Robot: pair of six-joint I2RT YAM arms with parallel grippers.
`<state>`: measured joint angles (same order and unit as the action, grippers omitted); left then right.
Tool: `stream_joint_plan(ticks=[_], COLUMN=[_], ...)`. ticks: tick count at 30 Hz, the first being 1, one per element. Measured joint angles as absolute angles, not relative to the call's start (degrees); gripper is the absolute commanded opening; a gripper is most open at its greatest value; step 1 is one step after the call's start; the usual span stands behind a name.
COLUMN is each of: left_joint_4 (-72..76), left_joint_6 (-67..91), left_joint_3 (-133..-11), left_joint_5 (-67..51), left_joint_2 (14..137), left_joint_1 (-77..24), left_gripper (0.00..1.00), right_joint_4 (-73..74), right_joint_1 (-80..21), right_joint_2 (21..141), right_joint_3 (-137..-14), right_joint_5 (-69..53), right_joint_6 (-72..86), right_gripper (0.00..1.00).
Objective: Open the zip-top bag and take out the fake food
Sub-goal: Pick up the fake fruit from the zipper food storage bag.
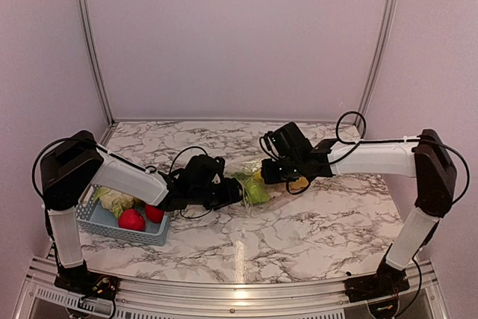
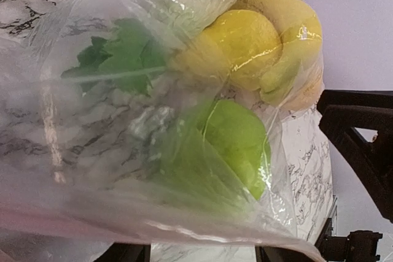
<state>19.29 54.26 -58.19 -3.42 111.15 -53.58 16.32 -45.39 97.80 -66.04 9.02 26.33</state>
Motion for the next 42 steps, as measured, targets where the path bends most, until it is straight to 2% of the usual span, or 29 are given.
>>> stream_joint_plan(ticks=[6, 9, 14, 23, 29, 34, 42], left_joint_4=[19.5, 19.6, 19.7, 16.7, 11.4, 9.2, 6.0], left_joint_6=[53.9, 53.8, 53.4, 51.6, 50.0, 49.4, 48.6], left_joint_3=[-58.2, -58.2, -58.2, -59.8, -63.0, -64.0, -65.4], left_joint_5=[-3.6, -3.6, -3.6, -2.2, -1.0, 0.0, 2.2], left_joint_2=[111.2, 111.2, 111.2, 111.2, 111.9, 112.5, 113.3], left_joint_1=[-53.6, -53.6, -53.6, -53.6, -53.6, -53.6, -53.6], left_gripper=[0.59, 0.6, 0.68, 0.76, 0.86, 0.86, 0.8], right_joint_4=[16.3, 16.1, 14.7, 13.8, 13.7, 13.7, 13.6], right_joint_1=[-45.4, -45.4, -45.4, -45.4, -45.4, -45.4, -45.5], right_joint_2=[100.9, 102.2, 103.7, 105.2, 105.5, 106.0, 106.2], right_joint_3=[-66.0, -66.0, -65.9, -65.3, -65.3, -65.3, -65.3], right_joint_5=[7.9, 7.6, 7.2, 6.1, 5.5, 4.8, 3.9], right_joint_6=[26.3, 26.3, 26.1, 25.6, 25.2, 24.9, 24.6], right_gripper=[0.28, 0.34, 0.45, 0.58, 0.67, 0.72, 0.76])
